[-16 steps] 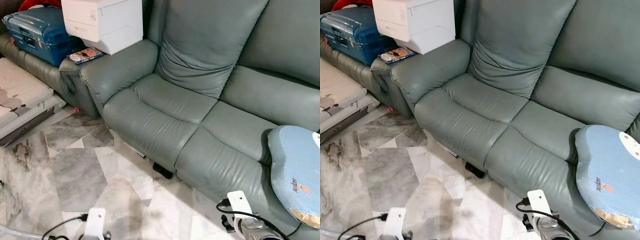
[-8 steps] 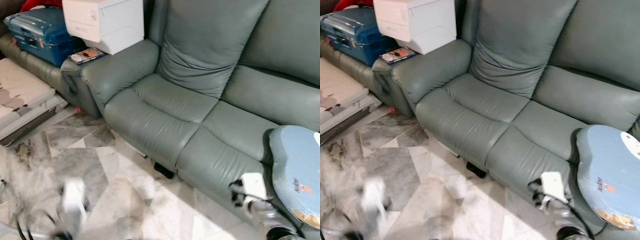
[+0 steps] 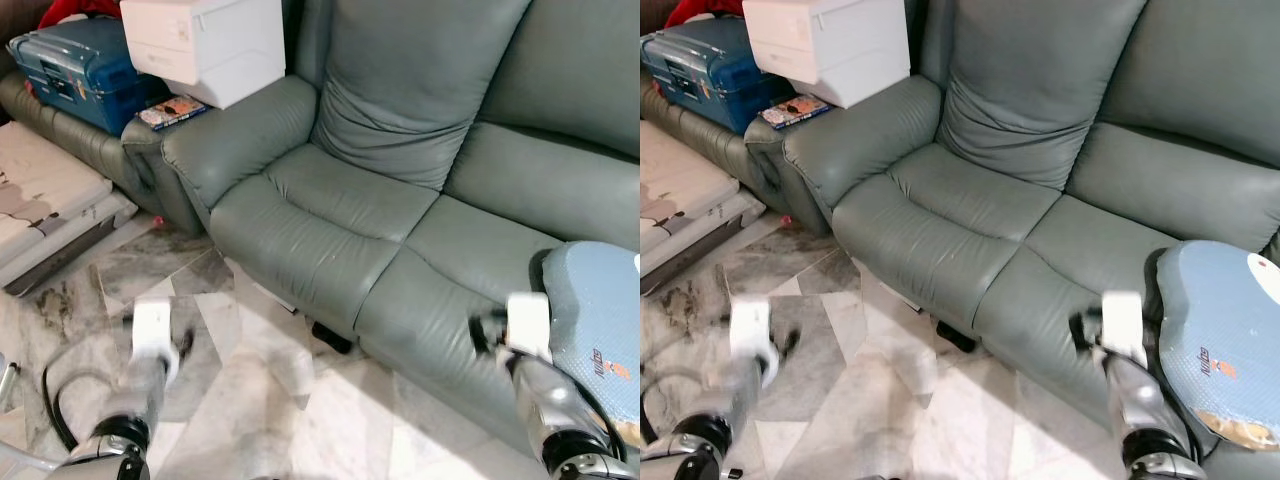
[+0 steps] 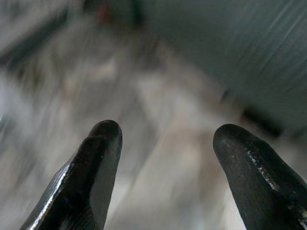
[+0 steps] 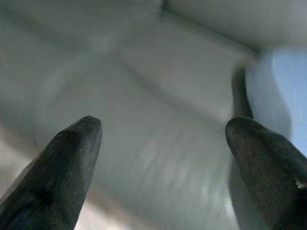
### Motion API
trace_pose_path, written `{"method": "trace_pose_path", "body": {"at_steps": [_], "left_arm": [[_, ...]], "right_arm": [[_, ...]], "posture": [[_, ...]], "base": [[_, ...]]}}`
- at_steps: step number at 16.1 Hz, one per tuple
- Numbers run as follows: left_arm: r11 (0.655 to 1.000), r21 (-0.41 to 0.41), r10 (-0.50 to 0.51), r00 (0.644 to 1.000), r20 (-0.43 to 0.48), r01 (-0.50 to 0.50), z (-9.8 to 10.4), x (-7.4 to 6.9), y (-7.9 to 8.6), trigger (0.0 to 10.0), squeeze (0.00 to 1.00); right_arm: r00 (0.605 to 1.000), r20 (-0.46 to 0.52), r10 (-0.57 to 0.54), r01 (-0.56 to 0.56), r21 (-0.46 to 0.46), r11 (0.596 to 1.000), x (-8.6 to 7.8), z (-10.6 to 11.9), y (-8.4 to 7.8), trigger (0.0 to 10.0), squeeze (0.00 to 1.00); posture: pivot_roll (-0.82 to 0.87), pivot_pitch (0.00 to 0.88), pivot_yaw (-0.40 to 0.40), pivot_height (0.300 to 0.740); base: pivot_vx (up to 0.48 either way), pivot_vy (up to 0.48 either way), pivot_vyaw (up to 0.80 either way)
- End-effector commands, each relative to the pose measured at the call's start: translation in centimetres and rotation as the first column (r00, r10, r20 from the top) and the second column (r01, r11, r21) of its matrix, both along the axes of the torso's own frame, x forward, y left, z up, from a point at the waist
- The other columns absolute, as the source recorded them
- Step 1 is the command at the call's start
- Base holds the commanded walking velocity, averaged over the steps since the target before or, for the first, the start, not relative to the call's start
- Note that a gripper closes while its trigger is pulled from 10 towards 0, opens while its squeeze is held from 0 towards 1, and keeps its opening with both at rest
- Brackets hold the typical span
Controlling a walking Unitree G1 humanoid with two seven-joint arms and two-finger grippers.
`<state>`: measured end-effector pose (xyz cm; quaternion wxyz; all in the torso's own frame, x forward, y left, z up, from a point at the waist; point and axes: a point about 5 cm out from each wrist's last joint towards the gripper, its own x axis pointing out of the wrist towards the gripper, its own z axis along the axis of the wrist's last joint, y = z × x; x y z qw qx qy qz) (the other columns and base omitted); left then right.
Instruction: Picking trash to rubbish bin
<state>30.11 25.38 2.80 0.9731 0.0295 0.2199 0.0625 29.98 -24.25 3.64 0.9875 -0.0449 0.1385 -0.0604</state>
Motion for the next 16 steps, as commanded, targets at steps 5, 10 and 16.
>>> {"method": "trace_pose_path", "body": {"at_steps": [5, 10, 16], "left_arm": [[0.992, -0.013, -0.112, 0.936, 0.333, 0.123, 6.9, -2.2, -1.6, 10.0, 0.0], [0.985, 0.079, -0.171, 0.889, 0.426, 0.152, 11.2, -7.4, -4.2, 10.0, 0.0], [0.997, 0.035, -0.08, 0.919, 0.387, 0.073, 11.8, -7.4, -4.9, 10.0, 0.0]], "right_arm": [[0.957, 0.274, 0.099, -0.109, 0.021, 0.994, -2.0, 6.3, 3.2, 10.0, 0.0], [0.916, 0.367, 0.163, -0.204, 0.075, 0.976, -4.5, 11.8, 6.0, 10.0, 0.0], [0.914, 0.343, 0.214, -0.241, 0.036, 0.97, -3.7, 13.7, 6.2, 10.0, 0.0]], "posture": [[0.02, 0.096, 0.026, 0.74], [0.03, 0.117, 0.029, 0.74], [0.03, 0.123, 0.002, 0.74]], "base": [[0.0, 0.0, 0.0], [0.0, 0.0, 0.0], [0.0, 0.0, 0.4]]}}
